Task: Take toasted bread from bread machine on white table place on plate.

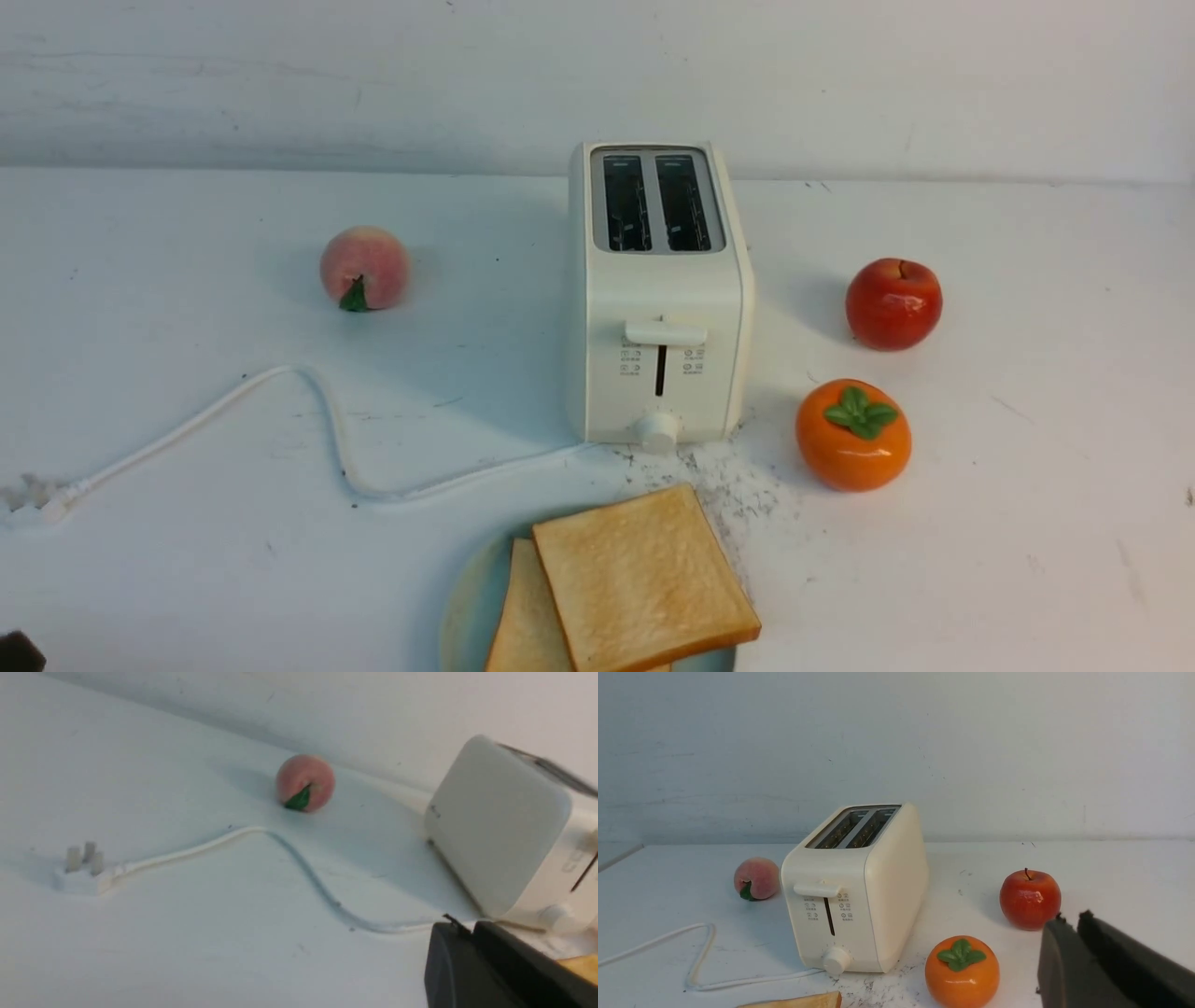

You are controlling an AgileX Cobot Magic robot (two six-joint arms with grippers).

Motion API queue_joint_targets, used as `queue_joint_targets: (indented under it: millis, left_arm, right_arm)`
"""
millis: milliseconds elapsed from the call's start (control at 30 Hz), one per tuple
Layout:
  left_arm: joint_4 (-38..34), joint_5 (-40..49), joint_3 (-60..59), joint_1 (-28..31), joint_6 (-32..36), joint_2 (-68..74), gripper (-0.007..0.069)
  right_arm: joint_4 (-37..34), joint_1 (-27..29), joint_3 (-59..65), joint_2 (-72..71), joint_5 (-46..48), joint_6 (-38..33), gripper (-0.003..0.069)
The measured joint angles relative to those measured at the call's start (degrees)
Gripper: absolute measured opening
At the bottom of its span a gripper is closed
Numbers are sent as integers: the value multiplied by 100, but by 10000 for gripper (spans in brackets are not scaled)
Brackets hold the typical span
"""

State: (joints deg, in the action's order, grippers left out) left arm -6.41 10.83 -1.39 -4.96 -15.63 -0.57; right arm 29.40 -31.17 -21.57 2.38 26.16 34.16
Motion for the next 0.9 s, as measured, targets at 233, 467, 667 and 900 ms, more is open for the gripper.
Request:
queue_joint_targets:
  millis: [233,467,667,900]
  left_arm:
    - [185,1132,-38,26,137,0,56]
    - [197,1138,-38,26,137,0,57]
    - [208,1138,-38,26,137,0,65]
    - [208,1138,-38,26,137,0,67]
  right_arm:
    - [0,0,4,0,12,0,61]
    - [5,0,4,0,12,0,64]
    - [5,0,4,0,12,0,71]
    - [5,0,4,0,12,0,78]
